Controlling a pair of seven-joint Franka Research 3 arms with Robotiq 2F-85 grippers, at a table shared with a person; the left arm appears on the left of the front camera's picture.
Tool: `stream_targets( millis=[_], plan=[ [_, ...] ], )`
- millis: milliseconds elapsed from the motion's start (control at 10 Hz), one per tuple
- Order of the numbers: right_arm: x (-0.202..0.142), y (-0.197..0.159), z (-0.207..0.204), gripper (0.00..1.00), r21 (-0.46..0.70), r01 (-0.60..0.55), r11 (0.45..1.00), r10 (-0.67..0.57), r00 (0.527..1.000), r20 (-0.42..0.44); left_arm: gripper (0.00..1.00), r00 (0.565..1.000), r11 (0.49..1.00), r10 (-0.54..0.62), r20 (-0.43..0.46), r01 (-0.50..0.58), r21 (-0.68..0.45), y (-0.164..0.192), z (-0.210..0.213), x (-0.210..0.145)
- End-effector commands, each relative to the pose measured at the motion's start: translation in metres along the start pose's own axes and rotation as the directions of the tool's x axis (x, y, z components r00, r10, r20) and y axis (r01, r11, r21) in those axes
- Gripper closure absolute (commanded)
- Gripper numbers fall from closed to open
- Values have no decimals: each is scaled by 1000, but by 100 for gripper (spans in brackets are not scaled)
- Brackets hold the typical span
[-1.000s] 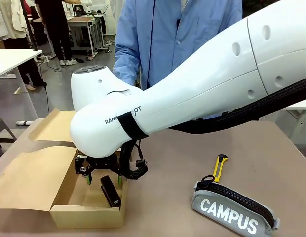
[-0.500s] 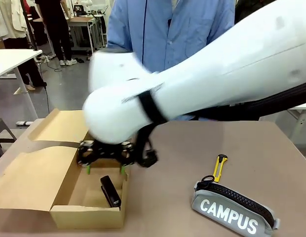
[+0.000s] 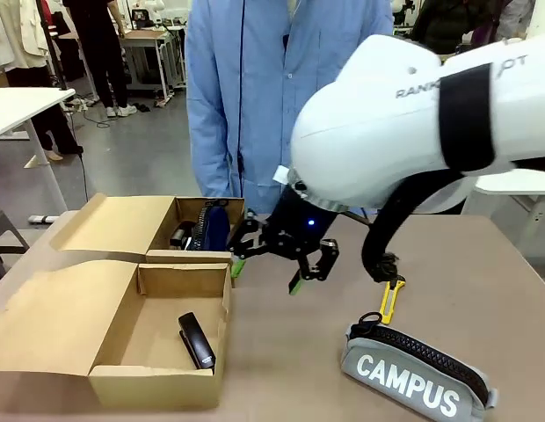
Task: Place items inside the box.
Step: Pick up a Pencil pouch or Stapler and place it inside the Mailer Box closest to the robot.
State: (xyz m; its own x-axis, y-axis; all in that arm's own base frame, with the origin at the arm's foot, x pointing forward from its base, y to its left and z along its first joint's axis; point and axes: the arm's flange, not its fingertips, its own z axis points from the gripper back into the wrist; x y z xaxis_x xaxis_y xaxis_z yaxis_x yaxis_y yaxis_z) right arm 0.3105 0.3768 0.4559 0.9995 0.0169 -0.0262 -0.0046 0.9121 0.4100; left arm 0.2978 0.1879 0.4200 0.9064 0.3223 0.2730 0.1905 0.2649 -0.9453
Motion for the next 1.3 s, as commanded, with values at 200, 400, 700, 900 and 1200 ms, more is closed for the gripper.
stream_targets(
  millis=[200, 400, 700, 900, 1200],
  plan=[
    [10, -1, 8, 0, 50, -13, 999, 14, 1000, -26, 0, 1000, 1000, -20, 7, 20, -18, -2, 0, -1],
    [26, -69, 85, 0, 213, 61, 975, -53, 998, -42, 0, 1000, 1000, -20, 7, 20, -18, -2, 0, -1],
    [46, -227, 172, 0, 462, 233, 856, -172, 970, -171, 0, 1000, 1000, -20, 7, 20, -18, -2, 0, -1],
    [51, -328, 187, 0, 663, 252, 705, -123, 964, -236, 0, 1000, 1000, -20, 7, 20, -18, -2, 0, -1],
    [26, -464, 149, 0, 829, 151, 538, -94, 988, -119, 0, 1000, 1000, -20, 7, 20, -18, -2, 0, -1]
  ],
)
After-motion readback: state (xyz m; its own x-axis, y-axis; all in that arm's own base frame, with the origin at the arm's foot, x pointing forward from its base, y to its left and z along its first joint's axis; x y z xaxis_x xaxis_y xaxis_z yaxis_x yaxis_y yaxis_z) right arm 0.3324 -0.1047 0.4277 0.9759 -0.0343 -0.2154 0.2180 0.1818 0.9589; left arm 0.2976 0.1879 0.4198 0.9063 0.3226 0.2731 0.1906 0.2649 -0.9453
